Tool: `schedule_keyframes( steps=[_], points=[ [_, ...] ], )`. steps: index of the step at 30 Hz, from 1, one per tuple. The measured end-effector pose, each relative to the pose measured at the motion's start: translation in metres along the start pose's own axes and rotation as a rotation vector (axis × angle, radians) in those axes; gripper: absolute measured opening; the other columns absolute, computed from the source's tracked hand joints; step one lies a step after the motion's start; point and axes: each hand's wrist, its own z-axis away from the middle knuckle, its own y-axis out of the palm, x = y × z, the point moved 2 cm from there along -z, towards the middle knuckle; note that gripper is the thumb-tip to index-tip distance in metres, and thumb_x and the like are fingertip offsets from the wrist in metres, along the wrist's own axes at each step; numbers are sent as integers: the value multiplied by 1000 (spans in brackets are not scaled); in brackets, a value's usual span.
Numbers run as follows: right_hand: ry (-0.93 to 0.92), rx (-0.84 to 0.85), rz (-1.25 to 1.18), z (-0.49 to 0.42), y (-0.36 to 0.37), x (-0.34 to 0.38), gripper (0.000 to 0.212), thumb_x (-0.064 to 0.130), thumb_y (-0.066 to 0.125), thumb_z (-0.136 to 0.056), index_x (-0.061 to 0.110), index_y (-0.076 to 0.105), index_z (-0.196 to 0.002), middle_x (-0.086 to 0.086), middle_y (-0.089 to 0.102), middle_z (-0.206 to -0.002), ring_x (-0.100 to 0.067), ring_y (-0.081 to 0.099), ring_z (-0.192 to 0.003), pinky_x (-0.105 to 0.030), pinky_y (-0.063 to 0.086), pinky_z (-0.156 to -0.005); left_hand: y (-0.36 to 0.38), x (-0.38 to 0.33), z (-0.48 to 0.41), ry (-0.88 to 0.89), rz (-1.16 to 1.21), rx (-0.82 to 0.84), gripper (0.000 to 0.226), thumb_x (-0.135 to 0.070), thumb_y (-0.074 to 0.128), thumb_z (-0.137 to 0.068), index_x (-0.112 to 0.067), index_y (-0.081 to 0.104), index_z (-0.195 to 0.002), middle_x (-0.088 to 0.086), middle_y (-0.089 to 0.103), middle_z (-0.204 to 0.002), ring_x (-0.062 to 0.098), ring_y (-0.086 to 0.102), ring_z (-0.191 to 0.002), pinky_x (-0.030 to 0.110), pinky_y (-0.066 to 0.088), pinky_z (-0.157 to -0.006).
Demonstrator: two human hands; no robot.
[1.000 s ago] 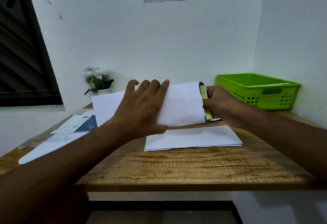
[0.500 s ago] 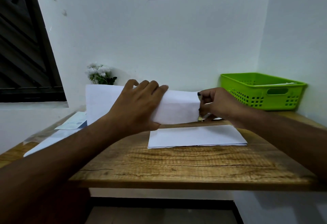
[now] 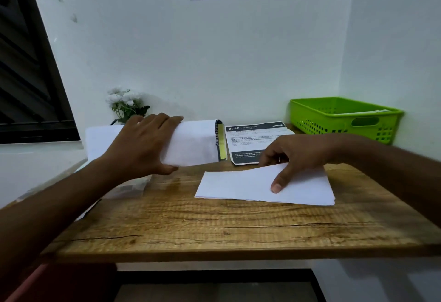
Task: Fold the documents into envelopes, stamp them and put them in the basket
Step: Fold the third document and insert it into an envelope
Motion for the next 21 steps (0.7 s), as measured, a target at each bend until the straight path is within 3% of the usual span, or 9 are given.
schedule_keyframes(
  steps=[5, 10, 16, 21],
  points=[
    [-75, -79, -169, 6, -9, -9, 13, 26, 77, -84, 22, 70, -94, 3, 73, -92, -12, 69, -79, -32, 53, -70, 4, 15, 8, -48, 7, 16, 108, -60, 81, -46, -11, 45, -135, 10, 60, -116, 32, 59, -100, 47, 44, -83],
    [-121, -145, -246, 14, -23, -16, 11, 22, 72, -88, 18, 71, -98, -1, 74, -100, -28, 71, -89, -44, 55, -77, 4, 25, 9, -64, -2, 23, 107, -62, 80, -48, -12, 44, -135, 10, 61, -115, 32, 60, -98, 45, 44, -80],
    [-136, -303, -374, 21, -36, -21, 12, 20, 73, -85, 19, 72, -97, 0, 76, -97, -18, 72, -85, -29, 54, -67, 3, 26, 9, -58, 9, 33, 105, -68, 69, -50, -12, 44, -135, 9, 60, -115, 30, 59, -98, 44, 43, -80],
    [-120, -427, -363, 17, -36, -23, 12, 20, 73, -86, 21, 72, -98, 0, 77, -95, -26, 73, -88, -33, 54, -68, 0, 15, 10, -29, 4, 17, 107, -65, 76, -49, -13, 43, -136, 8, 58, -116, 30, 58, -100, 46, 43, -83]
  ],
)
